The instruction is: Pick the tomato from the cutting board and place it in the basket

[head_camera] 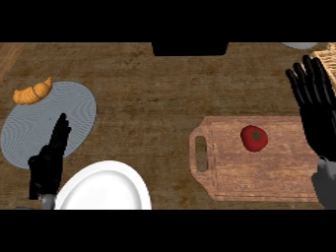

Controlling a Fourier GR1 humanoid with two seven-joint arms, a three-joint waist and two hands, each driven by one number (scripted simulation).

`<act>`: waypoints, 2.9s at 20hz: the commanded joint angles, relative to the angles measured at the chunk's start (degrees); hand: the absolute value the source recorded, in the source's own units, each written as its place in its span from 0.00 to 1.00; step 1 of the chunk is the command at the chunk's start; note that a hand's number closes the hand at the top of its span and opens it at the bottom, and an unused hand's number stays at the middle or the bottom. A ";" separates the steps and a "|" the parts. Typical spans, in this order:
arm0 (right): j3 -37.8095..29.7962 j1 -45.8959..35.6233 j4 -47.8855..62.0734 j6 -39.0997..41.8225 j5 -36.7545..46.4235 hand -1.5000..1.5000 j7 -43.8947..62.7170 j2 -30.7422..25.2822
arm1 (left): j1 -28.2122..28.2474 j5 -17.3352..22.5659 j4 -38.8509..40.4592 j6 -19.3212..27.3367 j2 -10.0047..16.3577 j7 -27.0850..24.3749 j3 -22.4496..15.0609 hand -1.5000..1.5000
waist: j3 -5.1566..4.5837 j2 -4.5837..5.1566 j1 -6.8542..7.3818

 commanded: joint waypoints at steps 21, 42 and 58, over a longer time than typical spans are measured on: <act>-8.03 -8.62 11.38 32.77 10.83 0.00 -19.91 -18.97 | -13.15 2.10 4.72 -11.49 4.94 11.88 1.16 0.50 | -1.51 1.14 0.07; 10.31 -10.63 21.66 39.65 27.61 0.00 -39.35 -38.68 | -15.77 -1.01 6.97 -11.21 1.64 12.27 0.49 0.50 | -1.43 1.21 1.22; 17.98 -15.68 37.75 27.61 33.13 0.00 -44.13 -27.05 | -16.01 -1.56 8.26 -14.44 1.77 13.24 3.46 0.50 | -1.43 1.22 0.86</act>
